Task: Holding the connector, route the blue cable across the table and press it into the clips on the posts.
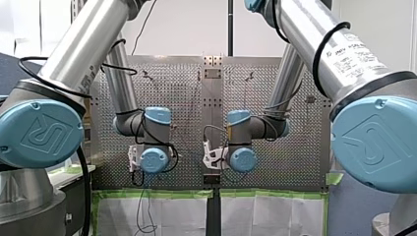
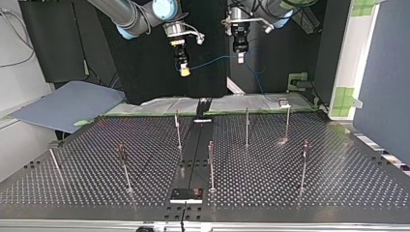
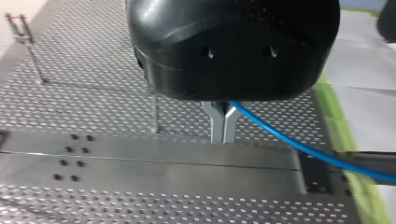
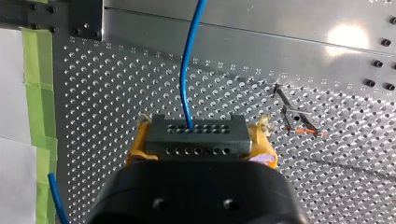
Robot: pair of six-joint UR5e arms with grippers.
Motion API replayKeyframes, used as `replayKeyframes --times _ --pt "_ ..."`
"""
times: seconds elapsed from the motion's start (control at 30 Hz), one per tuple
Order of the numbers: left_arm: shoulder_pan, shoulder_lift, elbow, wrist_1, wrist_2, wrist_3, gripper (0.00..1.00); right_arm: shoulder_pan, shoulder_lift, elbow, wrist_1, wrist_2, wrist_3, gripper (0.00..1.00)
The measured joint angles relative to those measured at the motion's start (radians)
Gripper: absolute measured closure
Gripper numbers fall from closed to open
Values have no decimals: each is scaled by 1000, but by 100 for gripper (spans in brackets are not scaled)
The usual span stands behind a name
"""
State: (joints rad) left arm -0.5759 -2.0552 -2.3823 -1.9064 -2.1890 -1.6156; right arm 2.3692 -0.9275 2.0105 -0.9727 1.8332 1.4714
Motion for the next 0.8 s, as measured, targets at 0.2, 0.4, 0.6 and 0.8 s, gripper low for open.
replayKeyframes --times 0.2,0.4,0.6,0.8 --pt "-1 -25 0 0 -2 0 100 0 0 0 0 0 0 100" --pt "-1 -27 0 -1 -2 0 100 0 0 0 0 0 0 100" --pt "-4 -24 3 1 -5 -1 100 0 0 0 0 0 0 100" --pt "-9 12 19 -21 -3 -29 100 16 -8 -26 26 26 4 100"
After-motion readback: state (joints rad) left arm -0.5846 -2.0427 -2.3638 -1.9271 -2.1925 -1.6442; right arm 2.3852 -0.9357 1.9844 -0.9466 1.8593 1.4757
